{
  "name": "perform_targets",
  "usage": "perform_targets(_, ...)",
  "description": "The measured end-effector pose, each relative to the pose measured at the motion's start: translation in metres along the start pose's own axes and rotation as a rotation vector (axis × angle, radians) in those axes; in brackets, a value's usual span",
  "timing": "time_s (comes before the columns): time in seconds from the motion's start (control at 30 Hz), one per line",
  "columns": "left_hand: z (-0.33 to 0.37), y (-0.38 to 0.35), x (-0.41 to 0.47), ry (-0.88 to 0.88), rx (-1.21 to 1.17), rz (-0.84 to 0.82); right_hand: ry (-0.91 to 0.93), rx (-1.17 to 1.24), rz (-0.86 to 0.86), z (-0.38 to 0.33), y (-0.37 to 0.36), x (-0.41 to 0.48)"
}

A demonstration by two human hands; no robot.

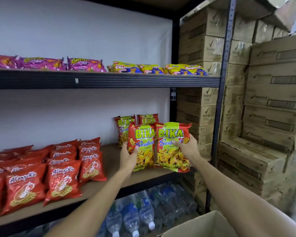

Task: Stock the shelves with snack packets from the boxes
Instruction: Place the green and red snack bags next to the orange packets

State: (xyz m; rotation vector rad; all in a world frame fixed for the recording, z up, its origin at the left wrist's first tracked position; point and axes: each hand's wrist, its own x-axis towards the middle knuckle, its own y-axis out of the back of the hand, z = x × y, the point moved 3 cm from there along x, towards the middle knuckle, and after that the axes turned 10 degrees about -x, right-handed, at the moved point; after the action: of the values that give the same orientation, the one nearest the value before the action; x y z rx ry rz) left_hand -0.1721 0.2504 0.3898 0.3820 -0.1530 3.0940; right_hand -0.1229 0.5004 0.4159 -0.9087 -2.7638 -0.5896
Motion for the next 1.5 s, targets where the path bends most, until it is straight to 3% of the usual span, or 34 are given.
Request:
perform_targets(0.27,-0.043,0.013,0.024,-0.038,-0.084,0.102,0.080,0.001,0.048,0.021,-0.041,0.015)
perform_targets(0.47,-0.050,0.006,0.041,-0.082,-0.001,0.156,0.095,0.032,0.131,0.033,-0.050,0.030)
perform_targets(1.07,-0.090,-0.008,0.174,-0.220,-0.132,0.391,0.185,0.144,0.104,0.061,-0.141,0.177)
perform_targets(1.5,-0.117,0.001,0.205,-0.482,0.076,0.349,0.220,0.114,0.165,0.078,-0.178,0.219)
